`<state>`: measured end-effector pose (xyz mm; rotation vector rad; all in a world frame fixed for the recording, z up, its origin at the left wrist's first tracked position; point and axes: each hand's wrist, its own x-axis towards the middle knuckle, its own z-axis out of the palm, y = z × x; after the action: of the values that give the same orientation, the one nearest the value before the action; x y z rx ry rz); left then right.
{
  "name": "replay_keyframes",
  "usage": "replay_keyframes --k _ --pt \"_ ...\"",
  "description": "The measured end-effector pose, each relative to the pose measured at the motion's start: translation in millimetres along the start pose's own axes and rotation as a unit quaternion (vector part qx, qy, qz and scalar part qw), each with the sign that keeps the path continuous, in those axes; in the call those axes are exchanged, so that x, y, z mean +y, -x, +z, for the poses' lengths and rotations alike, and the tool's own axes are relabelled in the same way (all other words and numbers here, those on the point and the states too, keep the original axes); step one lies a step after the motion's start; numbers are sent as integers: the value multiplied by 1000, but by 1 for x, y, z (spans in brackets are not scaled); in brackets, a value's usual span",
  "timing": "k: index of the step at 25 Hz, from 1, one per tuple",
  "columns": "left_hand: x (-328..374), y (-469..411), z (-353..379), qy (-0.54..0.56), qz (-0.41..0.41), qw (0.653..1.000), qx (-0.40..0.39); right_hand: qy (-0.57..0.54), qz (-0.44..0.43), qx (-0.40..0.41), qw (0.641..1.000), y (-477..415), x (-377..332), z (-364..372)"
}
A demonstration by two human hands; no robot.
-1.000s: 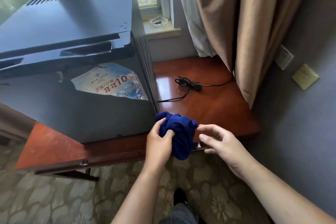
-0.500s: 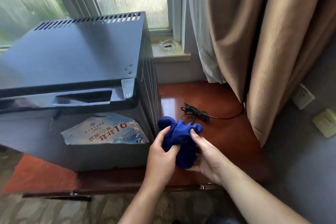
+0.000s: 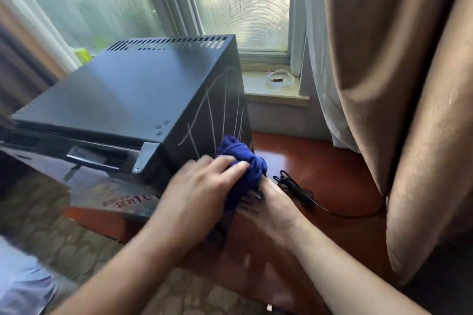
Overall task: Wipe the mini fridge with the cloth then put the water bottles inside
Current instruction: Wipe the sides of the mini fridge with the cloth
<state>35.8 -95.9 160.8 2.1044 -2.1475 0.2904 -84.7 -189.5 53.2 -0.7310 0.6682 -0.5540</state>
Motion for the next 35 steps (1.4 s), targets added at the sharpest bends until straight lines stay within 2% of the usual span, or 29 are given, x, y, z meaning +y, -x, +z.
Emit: replay_keyframes --k 2,5,7,8,10,11,14,17,27,32,35 --pt "-12 -18 -37 -82 37 996 -5 34 -5 -44 998 0 -7 9" --pt "-42 -34 -73 -134 28 991 -17 90 -23 -76 993 -1 -8 27" --pt "-55 -43 -80 -156 16 987 -37 96 -35 -29 994 0 -8 36" --pt "-57 -48 -82 -161 16 985 -55 114 -51 28 992 -2 -7 36" --pt "-57 -58 -86 -160 18 982 -101 178 -103 123 971 1 -9 31" --pt "-59 -62 -87 -156 22 980 -124 199 -141 132 961 5 -11 28" --pt "-70 -73 -93 -121 36 969 -211 256 -229 41 938 9 -19 19" --pt "-79 -92 -91 -91 65 958 -266 308 -254 -25 917 1 -12 27" --pt "-124 -185 -78 -87 161 944 -275 233 -286 81 926 -89 -39 45" --pt "-147 -284 -76 -104 203 948 -221 237 -296 182 907 -162 -106 43" --pt "-160 -339 -64 -90 194 955 -206 228 -275 203 912 -208 -144 33"
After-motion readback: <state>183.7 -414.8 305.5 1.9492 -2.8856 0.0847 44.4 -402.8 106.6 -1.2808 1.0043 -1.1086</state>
